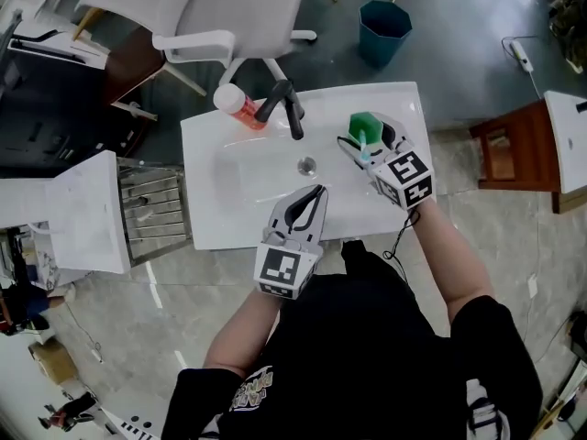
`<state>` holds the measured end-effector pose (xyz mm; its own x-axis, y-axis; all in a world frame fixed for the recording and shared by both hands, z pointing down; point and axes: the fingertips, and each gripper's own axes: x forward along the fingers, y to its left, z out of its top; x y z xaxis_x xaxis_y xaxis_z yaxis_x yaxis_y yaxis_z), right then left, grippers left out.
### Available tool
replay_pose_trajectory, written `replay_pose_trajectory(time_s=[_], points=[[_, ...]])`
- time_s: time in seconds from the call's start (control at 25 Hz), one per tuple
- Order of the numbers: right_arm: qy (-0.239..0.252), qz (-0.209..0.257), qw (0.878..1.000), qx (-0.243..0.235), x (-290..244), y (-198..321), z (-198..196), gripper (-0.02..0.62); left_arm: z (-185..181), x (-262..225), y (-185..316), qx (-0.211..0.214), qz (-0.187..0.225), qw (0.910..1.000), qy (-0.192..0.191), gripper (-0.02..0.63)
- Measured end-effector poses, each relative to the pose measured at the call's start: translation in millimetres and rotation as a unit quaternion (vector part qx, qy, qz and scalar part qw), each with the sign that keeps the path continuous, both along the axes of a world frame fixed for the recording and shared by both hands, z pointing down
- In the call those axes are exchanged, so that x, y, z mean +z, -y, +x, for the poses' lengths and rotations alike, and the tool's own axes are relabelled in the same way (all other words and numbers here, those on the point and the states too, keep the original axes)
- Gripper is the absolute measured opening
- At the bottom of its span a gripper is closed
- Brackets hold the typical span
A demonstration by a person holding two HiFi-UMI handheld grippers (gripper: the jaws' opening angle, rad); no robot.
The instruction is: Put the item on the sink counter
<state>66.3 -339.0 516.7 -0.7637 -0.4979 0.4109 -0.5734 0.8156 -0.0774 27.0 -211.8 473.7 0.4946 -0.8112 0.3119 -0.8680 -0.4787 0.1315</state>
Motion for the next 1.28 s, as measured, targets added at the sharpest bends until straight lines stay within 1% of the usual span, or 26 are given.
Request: replay_pose_trajectory(time_s=[0.36,0.72,1.12,1.28], points=[[-0.022,-0.012,0.999,-0.025,40,44,-3,0.351,2,21,16,-0.028,-0.030,0.9992,0.000,0.021],[-0.031,-0.020,0.999,-0.032,74,77,-10,0.352,-6,28,31,-0.052,-0.042,0.9978,0.003,0.021],[-0.047,-0.007,0.998,-0.032,98,96,-16,0.352,-19,36,33,-0.071,-0.057,0.9958,0.009,0.021],[-0.053,-0.003,0.998,-0.036,105,98,-18,0.353,-18,39,35,-0.074,-0.060,0.9954,0.008,0.021]])
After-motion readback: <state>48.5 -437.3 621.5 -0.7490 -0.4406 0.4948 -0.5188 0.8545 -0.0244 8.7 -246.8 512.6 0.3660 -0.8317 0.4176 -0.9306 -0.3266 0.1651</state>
